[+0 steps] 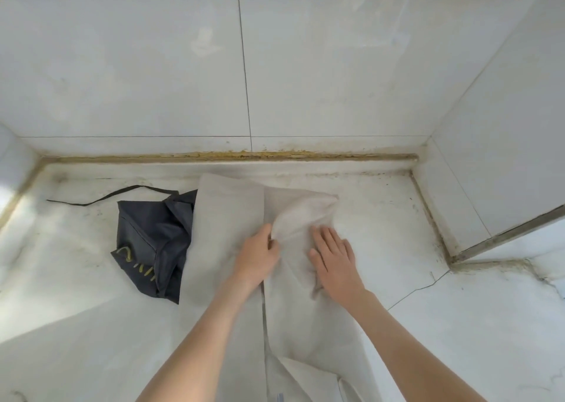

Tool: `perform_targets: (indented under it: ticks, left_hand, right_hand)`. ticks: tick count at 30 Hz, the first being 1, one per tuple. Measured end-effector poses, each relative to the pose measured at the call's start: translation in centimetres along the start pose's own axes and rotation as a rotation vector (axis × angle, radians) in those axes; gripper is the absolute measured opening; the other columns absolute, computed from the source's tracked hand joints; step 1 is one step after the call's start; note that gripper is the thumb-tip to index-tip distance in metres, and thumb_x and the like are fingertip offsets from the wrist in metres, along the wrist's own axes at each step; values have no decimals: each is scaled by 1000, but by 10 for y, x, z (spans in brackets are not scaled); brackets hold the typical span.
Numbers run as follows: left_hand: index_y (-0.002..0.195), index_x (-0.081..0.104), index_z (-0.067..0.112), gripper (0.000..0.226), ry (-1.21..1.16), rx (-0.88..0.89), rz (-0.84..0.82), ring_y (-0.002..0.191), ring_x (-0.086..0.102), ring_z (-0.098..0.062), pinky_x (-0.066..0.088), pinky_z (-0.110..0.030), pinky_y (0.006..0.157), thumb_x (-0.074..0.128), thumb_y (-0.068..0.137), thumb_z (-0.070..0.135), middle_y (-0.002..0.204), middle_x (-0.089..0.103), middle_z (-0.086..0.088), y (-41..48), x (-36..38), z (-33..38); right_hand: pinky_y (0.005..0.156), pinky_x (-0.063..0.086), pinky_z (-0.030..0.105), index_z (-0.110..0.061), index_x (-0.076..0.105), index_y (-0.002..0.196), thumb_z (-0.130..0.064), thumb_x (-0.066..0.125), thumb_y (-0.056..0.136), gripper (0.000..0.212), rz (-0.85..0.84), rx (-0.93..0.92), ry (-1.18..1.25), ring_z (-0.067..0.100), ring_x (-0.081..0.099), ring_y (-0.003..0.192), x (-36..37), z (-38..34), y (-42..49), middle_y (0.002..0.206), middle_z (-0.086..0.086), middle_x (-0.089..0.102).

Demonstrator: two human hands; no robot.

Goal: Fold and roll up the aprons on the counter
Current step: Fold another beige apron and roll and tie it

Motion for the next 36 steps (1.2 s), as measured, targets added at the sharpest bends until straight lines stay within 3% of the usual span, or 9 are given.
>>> perform_targets:
  ticks: [3,7,10,14,19,25,28,31,36]
  left_hand:
    - [95,58,20,18,-324,-163,-67,73,62,-15,45,-24,57,57,84,6,81,65,3,-1,1,-22]
    - [91,63,19,5,-549,-278,-344,66,61,-11,45,-23,56,61,87,20,80,66,-1,3,14,-13]
    - [86,67,17,24,-391,-232,-295,78,62,-16,45,-29,71,65,87,41,86,68,-1,20,2,-2]
    - [85,61,15,22,-314,-177,-280,73,57,-11,43,-21,65,62,90,36,83,62,-1,32,-2,22]
    - [105,65,30,53,-512,-150,-473,102,64,-12,48,-29,93,39,87,72,104,69,9,21,22,47]
    - [73,58,26,19,-363,31,-171,66,54,-6,40,-21,62,62,92,24,75,60,6,28,-20,42]
    - [65,47,22,32,-216,-20,-2,67,51,-15,34,-29,61,60,93,31,66,53,5,28,-48,27]
    - [64,42,22,36,-97,-48,58,70,51,-18,33,-22,57,56,95,32,65,52,4,27,-54,20]
    - [65,36,22,37,13,-105,154,73,50,-27,28,-33,60,53,97,32,66,48,1,20,-60,15]
  right_hand:
    - [115,-10,37,-28,-19,144,-60,-19,77,74,-57,-3,-151,6,-12,145,17,-1,2,157,-14,-10]
    - [114,2,40,-24,17,152,-50,-3,95,66,34,-180,-284,11,11,145,9,-18,-1,155,-12,21]
    - [114,20,39,-21,41,141,-40,27,85,61,-48,-230,18,18,41,132,3,-19,4,141,-8,45]
    - [73,45,31,-16,44,104,-7,53,89,20,209,139,635,16,55,76,-49,10,24,83,-1,56]
    - [73,41,19,-26,44,125,-13,63,89,43,218,199,730,13,52,84,-77,29,50,100,-3,54]
    - [103,31,27,-33,63,74,-19,70,85,18,219,61,647,14,37,114,-105,10,70,110,-11,48]
    - [88,30,2,-25,62,70,-13,64,89,22,116,-141,661,-5,48,102,-132,-31,67,100,-13,61]
    - [59,38,13,-13,61,73,-15,60,92,19,-57,-187,556,3,46,57,-132,-57,68,62,-10,52]
    - [58,34,24,-23,61,85,-25,66,87,6,-225,-197,384,12,39,59,-127,-68,75,63,-1,44]
Point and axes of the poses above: each hand's wrist, its own y-axis towards the middle knuckle, its own x-axis out of the palm, z = x × y, the point moved 10 cm from there along y, towards the middle knuckle
